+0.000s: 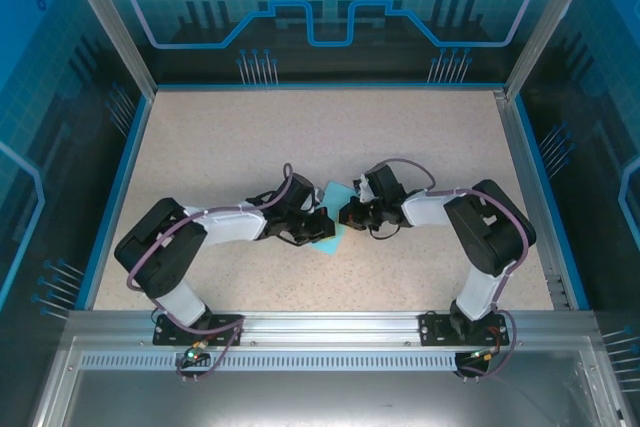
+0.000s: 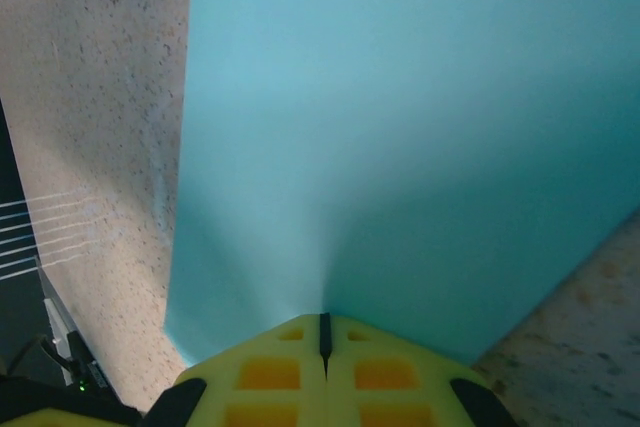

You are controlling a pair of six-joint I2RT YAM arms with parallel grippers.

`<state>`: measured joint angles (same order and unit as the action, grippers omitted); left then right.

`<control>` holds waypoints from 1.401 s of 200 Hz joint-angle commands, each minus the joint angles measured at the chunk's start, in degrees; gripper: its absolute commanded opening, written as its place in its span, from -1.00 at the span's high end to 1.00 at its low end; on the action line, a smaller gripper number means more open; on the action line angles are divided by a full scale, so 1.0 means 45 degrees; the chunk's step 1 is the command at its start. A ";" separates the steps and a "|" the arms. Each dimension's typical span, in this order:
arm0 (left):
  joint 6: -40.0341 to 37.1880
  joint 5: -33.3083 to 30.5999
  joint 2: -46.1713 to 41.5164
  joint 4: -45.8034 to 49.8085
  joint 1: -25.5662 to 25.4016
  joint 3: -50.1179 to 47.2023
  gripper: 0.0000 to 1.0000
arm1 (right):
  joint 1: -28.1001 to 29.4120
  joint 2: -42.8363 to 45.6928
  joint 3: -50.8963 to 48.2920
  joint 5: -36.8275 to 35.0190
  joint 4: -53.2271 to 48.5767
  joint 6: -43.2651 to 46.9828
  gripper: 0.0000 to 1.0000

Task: Fold a paper plane with a square sheet of paper (pick it up from the middle)
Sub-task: First fold in half a square sheet of paper at the center of the table.

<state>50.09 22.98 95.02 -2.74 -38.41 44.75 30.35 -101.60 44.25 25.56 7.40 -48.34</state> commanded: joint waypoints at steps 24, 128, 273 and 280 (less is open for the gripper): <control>0.0208 -0.0107 0.0810 -0.0182 -0.0338 0.0762 1.00 | -0.0211 -0.0272 -0.0376 0.0644 0.0389 0.0532 1.00; 0.0141 -0.0868 0.1512 0.0719 -0.0365 0.0506 1.00 | -0.0279 -0.0587 0.0159 0.0397 -0.0612 0.0972 1.00; 0.0117 -0.0849 0.1958 0.2221 -0.0351 0.0377 1.00 | -0.2874 -0.2017 0.2560 -0.0554 -0.2268 0.2070 1.00; 0.0114 -0.0831 0.1961 0.2216 -0.0367 0.0371 1.00 | -0.3010 -0.2139 0.2739 -0.0669 -0.2363 0.2070 1.00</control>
<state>50.72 19.75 101.43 -0.91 -39.55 47.22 20.14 -108.81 54.19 29.19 -0.84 -40.84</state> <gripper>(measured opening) 0.050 0.043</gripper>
